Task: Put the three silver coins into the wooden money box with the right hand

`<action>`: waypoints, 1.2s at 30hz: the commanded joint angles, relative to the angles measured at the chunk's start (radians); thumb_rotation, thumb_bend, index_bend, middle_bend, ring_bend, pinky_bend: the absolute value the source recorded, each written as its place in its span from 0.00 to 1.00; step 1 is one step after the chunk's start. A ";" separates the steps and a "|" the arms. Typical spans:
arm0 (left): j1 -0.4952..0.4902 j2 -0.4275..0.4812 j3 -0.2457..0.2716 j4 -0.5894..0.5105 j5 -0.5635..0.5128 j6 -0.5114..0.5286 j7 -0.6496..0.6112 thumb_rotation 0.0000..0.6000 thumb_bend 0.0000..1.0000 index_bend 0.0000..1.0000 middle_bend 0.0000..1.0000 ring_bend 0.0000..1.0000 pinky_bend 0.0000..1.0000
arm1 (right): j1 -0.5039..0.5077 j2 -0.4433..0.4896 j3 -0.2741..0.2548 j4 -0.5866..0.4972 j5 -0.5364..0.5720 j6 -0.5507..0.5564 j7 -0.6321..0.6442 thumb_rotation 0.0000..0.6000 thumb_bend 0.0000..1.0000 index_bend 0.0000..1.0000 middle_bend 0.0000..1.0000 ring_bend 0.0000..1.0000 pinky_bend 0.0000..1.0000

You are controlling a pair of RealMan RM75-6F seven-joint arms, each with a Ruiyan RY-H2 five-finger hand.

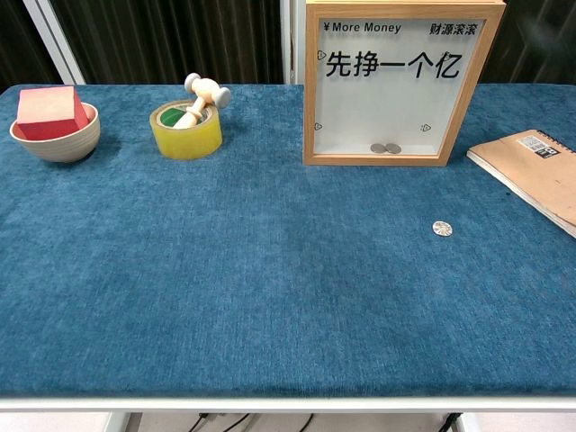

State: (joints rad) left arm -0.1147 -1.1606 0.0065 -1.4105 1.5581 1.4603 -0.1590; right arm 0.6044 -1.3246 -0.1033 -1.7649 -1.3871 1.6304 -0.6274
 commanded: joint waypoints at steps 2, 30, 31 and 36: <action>0.001 -0.006 -0.001 -0.004 -0.007 -0.005 0.012 1.00 0.03 0.01 0.00 0.00 0.00 | -0.133 -0.072 -0.097 0.238 -0.090 -0.023 0.224 1.00 0.33 0.05 0.00 0.00 0.00; 0.008 -0.019 -0.005 0.026 -0.031 -0.019 -0.005 1.00 0.03 0.01 0.00 0.00 0.00 | -0.137 -0.223 0.071 0.413 0.035 -0.439 0.526 1.00 0.14 0.15 0.00 0.00 0.00; 0.008 -0.019 -0.005 0.026 -0.031 -0.020 -0.005 1.00 0.03 0.01 0.00 0.00 0.00 | -0.138 -0.222 0.075 0.411 0.038 -0.443 0.521 1.00 0.11 0.17 0.00 0.00 0.00; 0.005 -0.022 -0.005 0.030 -0.033 -0.026 -0.005 1.00 0.03 0.01 0.00 0.00 0.00 | -0.141 -0.213 0.093 0.398 0.044 -0.459 0.497 1.00 0.02 0.19 0.00 0.00 0.00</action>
State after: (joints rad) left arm -0.1092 -1.1825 0.0015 -1.3808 1.5250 1.4341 -0.1638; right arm 0.4645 -1.5395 -0.0126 -1.3649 -1.3440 1.1744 -0.1283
